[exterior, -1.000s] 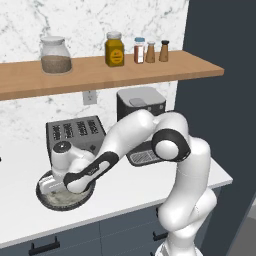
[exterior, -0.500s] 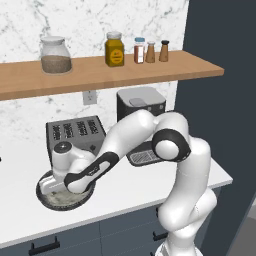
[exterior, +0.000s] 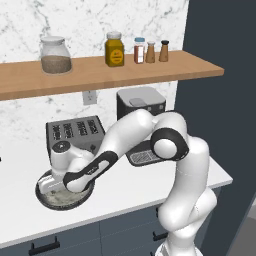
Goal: Grab a lemon wedge from the fridge and one ice cube from the ice bowl, and put them in the glass of lemonade.
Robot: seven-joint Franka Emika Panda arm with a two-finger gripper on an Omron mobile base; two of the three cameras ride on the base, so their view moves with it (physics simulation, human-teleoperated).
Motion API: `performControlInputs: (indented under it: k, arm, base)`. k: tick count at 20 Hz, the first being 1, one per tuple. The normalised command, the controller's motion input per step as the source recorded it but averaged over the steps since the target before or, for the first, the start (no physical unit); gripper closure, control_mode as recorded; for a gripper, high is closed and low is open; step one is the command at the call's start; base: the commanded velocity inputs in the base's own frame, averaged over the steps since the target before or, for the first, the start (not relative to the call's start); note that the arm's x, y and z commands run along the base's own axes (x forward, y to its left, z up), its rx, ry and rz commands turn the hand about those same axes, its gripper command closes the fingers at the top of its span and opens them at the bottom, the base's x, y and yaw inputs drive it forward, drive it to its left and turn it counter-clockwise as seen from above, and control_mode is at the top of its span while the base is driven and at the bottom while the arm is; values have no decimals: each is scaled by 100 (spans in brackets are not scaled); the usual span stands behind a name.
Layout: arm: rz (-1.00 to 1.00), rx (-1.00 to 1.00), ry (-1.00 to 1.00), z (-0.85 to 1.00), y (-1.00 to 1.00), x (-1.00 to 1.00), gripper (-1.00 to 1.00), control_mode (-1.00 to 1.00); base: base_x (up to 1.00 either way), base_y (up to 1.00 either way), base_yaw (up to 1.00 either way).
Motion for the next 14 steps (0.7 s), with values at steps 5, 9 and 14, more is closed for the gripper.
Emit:
performControlInputs:
  k: [5, 9, 14]
  arm:
    - [0, 0, 0, 0, 0, 0, -100, -100]
    - [0, 0, 0, -7, 0, 0, -100, -100]
    - [0, 0, 0, -17, 0, 7, -100, -100]
  base:
    - [0, 0, 0]
    - [0, 0, 0]
    - [0, 0, 0]
